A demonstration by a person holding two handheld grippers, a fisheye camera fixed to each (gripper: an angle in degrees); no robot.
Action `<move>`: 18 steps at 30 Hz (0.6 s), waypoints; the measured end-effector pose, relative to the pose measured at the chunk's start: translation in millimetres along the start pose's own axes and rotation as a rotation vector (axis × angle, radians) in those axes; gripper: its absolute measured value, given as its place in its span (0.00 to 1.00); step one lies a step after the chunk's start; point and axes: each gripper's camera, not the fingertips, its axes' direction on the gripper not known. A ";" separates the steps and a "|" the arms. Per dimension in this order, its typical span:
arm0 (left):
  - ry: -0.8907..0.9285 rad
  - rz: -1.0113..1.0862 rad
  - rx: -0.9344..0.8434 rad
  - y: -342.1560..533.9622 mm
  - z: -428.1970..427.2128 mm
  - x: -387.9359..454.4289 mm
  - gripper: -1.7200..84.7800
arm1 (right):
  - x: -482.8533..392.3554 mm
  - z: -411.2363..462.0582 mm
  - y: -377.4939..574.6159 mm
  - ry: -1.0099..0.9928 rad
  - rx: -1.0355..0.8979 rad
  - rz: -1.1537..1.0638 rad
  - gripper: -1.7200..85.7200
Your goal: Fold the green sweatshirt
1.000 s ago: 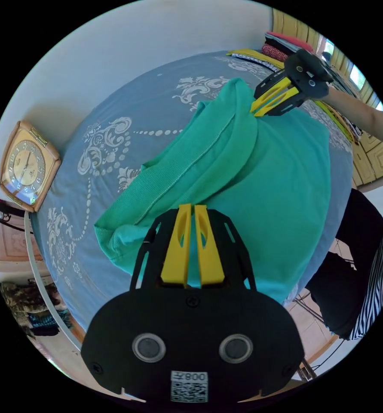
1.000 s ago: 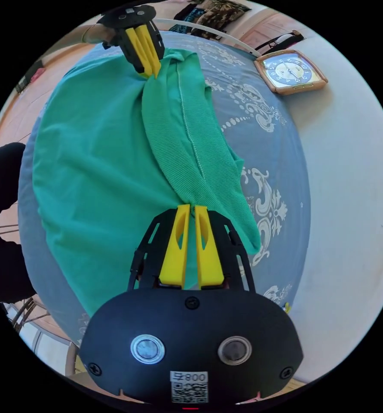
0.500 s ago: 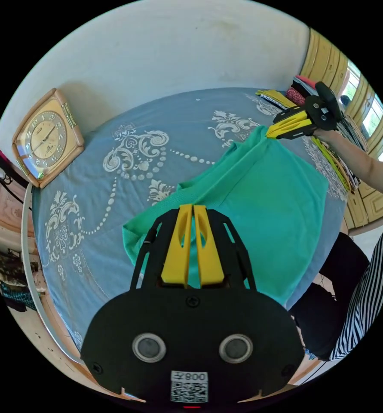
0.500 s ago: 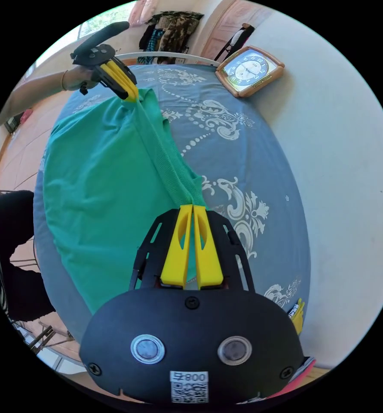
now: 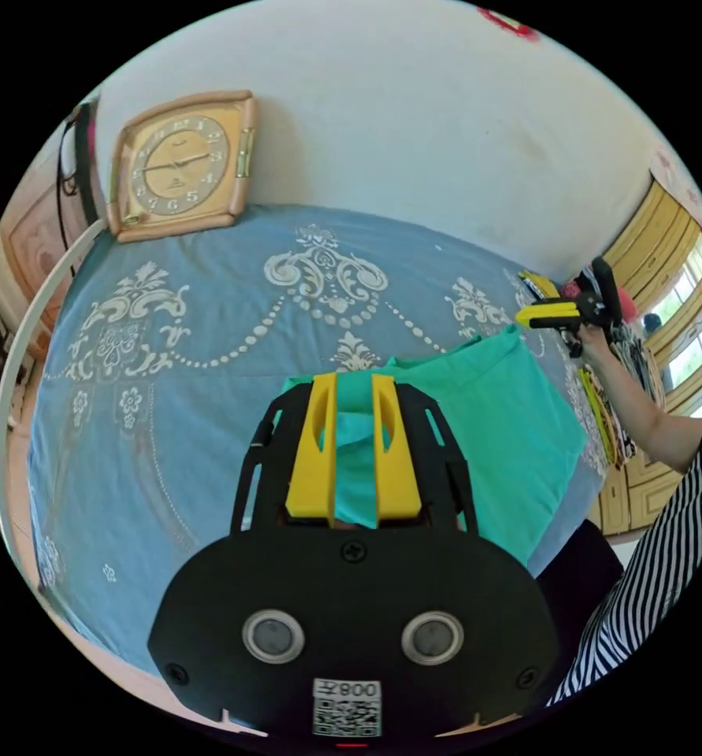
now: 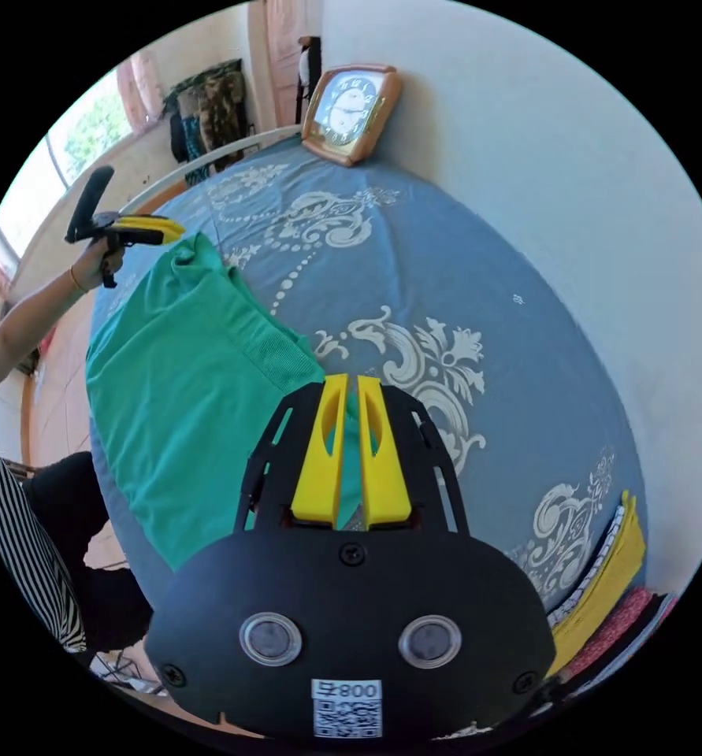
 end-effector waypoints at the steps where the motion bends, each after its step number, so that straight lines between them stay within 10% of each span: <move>1: 0.019 -0.038 0.033 7.2 -10.9 -11.6 0.11 | 5.2 -4.7 6.5 -0.005 0.018 0.021 0.05; 18: -0.141 -0.072 -0.175 1.4 -0.6 -73.1 0.07 | 122.8 -26.8 95.0 -0.195 0.093 0.357 0.10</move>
